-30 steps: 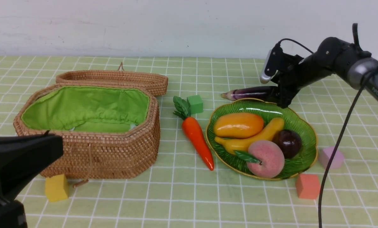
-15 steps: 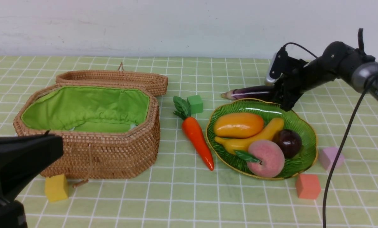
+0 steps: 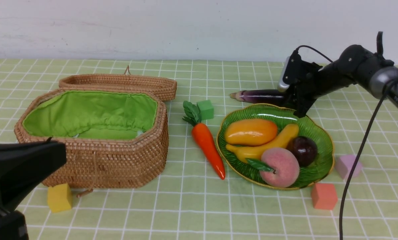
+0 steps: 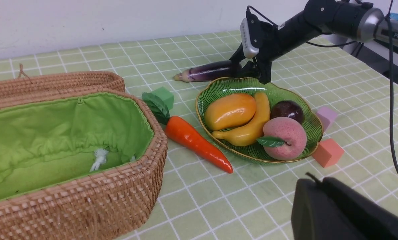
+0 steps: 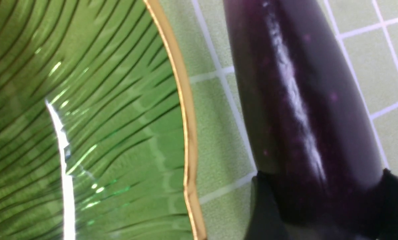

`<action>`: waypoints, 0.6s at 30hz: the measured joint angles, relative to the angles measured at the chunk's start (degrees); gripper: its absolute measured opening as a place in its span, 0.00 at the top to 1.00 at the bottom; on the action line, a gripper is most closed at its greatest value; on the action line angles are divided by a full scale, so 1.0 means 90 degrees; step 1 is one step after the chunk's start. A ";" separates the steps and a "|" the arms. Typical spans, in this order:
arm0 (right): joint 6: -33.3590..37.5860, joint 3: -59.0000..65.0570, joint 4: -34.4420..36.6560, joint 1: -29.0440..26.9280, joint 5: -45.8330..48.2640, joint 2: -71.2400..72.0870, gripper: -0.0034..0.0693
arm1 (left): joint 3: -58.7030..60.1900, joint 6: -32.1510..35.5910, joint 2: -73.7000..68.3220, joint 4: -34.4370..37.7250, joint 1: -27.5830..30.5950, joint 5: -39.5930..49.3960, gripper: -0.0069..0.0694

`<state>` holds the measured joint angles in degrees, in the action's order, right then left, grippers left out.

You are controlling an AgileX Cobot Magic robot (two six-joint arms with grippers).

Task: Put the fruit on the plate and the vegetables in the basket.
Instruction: Grab an eggplant with your right arm and place it in the basket on the left.

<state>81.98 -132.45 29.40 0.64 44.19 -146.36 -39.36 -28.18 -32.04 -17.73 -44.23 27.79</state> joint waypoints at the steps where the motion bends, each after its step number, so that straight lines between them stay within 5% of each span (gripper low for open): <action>1: 0.0000 0.0000 0.0000 0.0000 0.0000 0.0000 0.40 | 0.0000 0.0000 0.0000 0.0000 0.0000 0.0000 0.89; 18: 0.0000 0.0000 0.0000 0.0000 0.0054 0.0191 0.40 | 0.0000 0.0000 0.0000 0.0000 0.0000 0.0000 0.90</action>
<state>81.98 -132.45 29.40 0.64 44.68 -144.64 -39.36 -28.18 -32.04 -17.73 -44.23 27.79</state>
